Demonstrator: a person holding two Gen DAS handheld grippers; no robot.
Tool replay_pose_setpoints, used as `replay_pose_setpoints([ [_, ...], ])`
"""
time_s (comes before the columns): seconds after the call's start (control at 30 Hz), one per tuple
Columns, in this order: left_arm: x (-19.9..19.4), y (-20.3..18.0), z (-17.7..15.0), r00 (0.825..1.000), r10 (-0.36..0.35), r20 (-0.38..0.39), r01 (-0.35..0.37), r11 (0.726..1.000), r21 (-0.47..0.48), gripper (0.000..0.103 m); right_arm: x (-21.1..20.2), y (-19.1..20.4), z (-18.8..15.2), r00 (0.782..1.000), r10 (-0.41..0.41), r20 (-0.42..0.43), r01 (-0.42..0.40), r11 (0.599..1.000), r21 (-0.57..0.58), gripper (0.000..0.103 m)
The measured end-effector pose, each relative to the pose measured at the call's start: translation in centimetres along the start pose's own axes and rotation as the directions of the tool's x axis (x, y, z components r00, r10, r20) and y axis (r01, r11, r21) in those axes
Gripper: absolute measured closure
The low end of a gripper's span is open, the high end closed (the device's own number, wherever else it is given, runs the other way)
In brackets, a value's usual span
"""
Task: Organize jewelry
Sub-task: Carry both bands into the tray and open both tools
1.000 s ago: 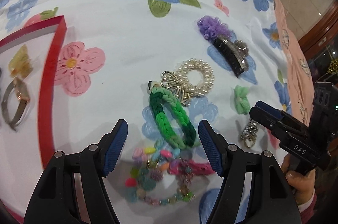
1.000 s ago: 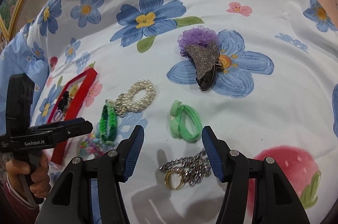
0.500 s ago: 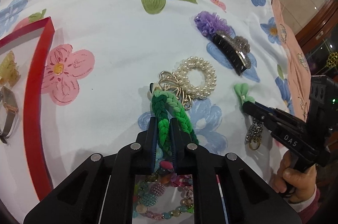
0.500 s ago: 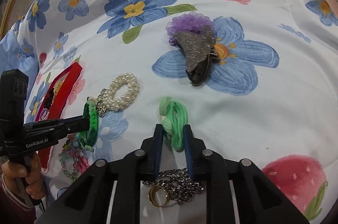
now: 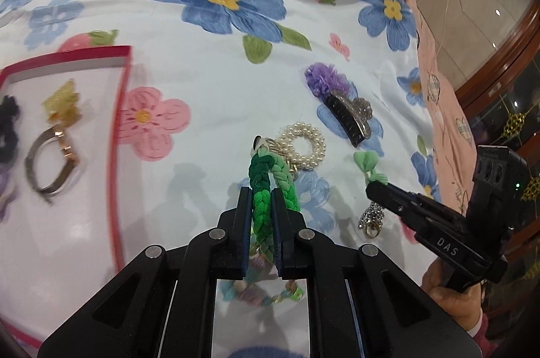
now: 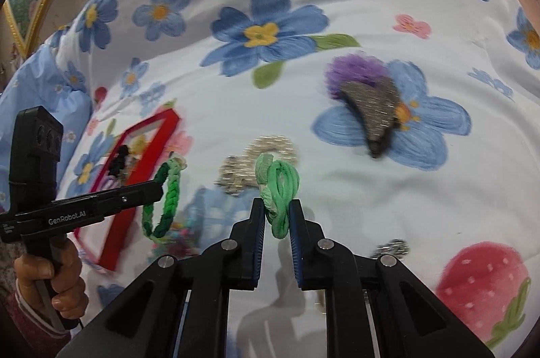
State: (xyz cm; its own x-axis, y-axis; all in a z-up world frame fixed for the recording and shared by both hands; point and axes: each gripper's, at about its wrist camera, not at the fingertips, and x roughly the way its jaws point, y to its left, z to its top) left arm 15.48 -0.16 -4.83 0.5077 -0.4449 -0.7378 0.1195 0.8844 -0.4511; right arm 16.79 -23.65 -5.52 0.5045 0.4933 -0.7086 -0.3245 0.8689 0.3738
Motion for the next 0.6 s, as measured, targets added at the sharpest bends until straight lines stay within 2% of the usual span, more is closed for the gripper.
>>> replay_pose_setpoints([
  [0.33,-4.7,3.6,-1.5,0.998,0.017,0.065,-0.011,0.997,-0.078,0.094,0.9,5.5,-0.6,0.997,0.078,-0.028,-0.08,0.995,-0.065,0.089],
  [0.6,-7.8,6.8,-2.8,0.994,0.059,0.092,-0.047,0.991,-0.128,0.094,2.0,9.7,-1.2,0.99,0.13,-0.06,-0.137,0.983,-0.12,0.089],
])
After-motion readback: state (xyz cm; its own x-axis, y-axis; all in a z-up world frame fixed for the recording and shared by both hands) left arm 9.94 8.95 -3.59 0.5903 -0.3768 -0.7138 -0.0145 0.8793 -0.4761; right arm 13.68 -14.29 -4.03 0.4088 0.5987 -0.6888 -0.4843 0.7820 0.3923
